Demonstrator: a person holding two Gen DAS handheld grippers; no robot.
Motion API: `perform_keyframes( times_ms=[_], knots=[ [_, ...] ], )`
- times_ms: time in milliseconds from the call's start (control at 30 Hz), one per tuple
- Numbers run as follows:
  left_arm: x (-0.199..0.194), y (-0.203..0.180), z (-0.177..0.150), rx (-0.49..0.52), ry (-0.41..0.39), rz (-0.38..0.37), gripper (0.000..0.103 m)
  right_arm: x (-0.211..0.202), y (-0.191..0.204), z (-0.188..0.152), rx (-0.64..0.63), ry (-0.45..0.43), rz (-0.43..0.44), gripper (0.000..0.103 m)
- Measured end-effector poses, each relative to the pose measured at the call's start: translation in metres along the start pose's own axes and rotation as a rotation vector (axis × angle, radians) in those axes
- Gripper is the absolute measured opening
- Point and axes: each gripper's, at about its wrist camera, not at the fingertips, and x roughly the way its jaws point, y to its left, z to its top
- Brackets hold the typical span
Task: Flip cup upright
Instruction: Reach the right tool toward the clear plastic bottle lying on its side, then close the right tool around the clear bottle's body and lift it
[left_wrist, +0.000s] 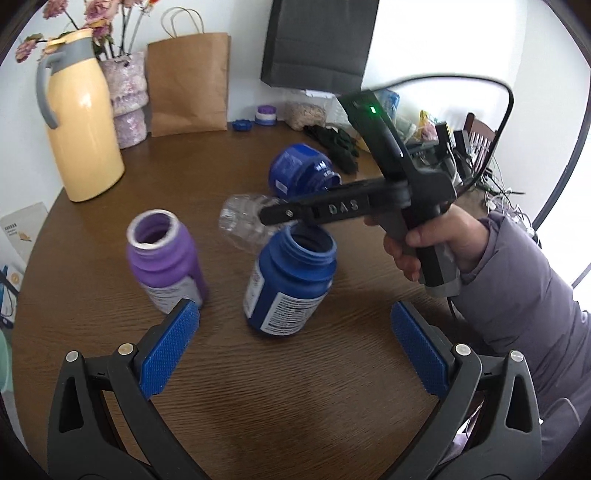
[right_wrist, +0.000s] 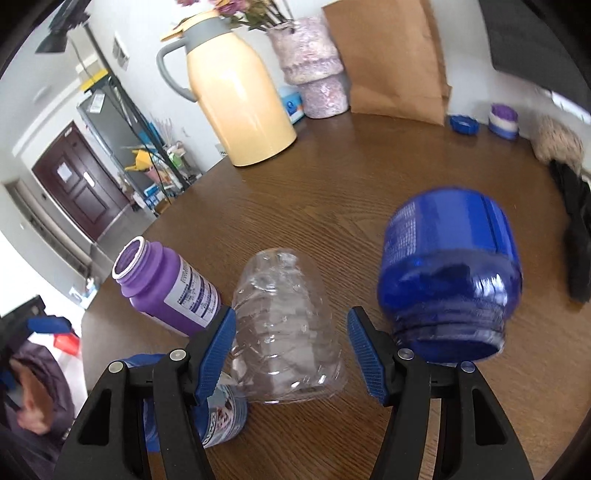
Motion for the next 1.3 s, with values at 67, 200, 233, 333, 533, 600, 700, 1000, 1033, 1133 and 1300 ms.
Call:
perform_keyframes(
  times_ms=[67, 200, 233, 333, 533, 600, 700, 1000, 1033, 1133, 1300],
  knots=[
    [0.015, -0.007, -0.001, 0.018, -0.001, 0.006, 0.103, 0.000, 0.003, -0.001, 0.002, 0.001, 0.000, 0.066],
    [0.044, -0.011, -0.003, 0.043, 0.002, 0.098, 0.098, 0.001, 0.012, -0.003, -0.004, 0.009, 0.003, 0.066],
    [0.048, -0.011, -0.004, 0.049, -0.006, 0.103, 0.091, 0.001, 0.013, -0.002, 0.000, 0.008, 0.002, 0.066],
    [0.058, -0.008, -0.006, 0.048, -0.008, 0.122, 0.069, 0.002, 0.015, -0.003, 0.004, 0.007, 0.010, 0.066],
    [0.057, -0.002, -0.008, 0.026, -0.022, 0.146, 0.061, 0.004, 0.016, -0.005, 0.009, -0.007, -0.009, 0.066],
    [0.047, 0.003, -0.014, 0.025, -0.024, 0.173, 0.061, 0.006, 0.018, -0.005, 0.008, -0.005, -0.035, 0.066],
    [0.025, 0.018, -0.027, 0.019, -0.040, 0.230, 0.061, 0.007, 0.025, -0.004, -0.001, -0.008, -0.044, 0.066],
    [0.021, 0.074, -0.028, -0.059, -0.050, 0.350, 0.061, 0.026, 0.048, 0.003, -0.033, -0.011, -0.148, 0.069],
    [0.022, 0.075, -0.027, -0.058, -0.053, 0.350, 0.061, 0.028, 0.051, 0.003, -0.038, -0.003, -0.173, 0.069],
    [0.018, 0.072, -0.032, -0.062, -0.054, 0.328, 0.077, 0.028, 0.057, 0.002, -0.045, 0.013, -0.237, 0.079],
    [-0.005, 0.065, -0.032, -0.077, -0.108, 0.281, 0.085, 0.035, 0.058, 0.007, -0.019, 0.016, -0.273, 0.085]
  ],
)
